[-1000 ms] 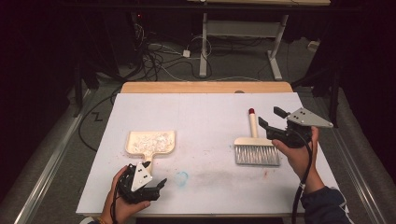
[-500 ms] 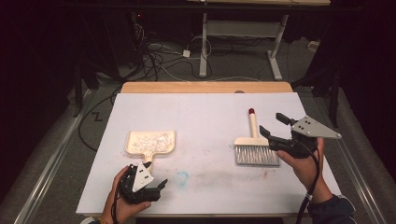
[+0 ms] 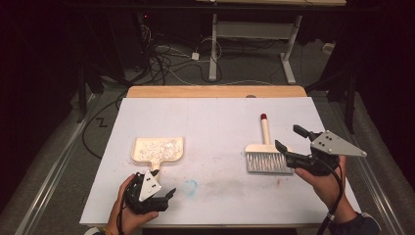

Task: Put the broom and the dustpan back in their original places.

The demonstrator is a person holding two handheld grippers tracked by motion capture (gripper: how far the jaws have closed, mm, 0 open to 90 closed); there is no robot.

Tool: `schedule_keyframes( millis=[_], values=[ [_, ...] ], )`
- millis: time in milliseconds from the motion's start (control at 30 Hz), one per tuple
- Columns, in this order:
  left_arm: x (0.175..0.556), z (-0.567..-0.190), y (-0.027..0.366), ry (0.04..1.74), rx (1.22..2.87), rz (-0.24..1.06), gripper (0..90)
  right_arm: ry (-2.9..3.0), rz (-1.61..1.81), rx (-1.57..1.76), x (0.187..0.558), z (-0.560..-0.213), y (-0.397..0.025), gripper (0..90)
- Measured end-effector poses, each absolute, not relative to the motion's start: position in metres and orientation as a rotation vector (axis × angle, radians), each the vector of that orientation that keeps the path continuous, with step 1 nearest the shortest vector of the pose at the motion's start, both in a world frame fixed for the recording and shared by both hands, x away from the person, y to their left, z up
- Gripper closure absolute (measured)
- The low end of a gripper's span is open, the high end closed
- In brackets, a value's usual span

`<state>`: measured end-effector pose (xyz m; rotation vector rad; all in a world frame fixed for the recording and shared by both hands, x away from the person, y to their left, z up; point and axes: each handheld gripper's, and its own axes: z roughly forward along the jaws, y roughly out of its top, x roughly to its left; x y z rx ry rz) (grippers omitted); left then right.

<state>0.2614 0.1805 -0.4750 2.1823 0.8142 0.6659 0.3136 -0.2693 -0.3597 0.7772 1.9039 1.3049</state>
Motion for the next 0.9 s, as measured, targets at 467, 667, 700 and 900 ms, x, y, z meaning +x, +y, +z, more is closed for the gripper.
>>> schedule_keyframes(
  millis=[467,667,700,900],
  values=[
    [0.262,-0.476,0.179,0.817,2.19,0.663,20.0,1.962,1.278,0.739,0.293,-0.374,-0.279,27.9],
    [0.261,-0.475,0.179,0.825,2.184,0.652,19.7,1.982,1.247,0.709,0.286,-0.387,-0.285,28.0],
    [0.261,-0.475,0.179,0.822,2.184,0.649,19.7,1.978,1.244,0.711,0.285,-0.389,-0.286,28.0],
    [0.26,-0.475,0.178,0.816,2.179,0.659,19.2,1.938,1.21,0.719,0.279,-0.403,-0.295,28.7]
  ],
)
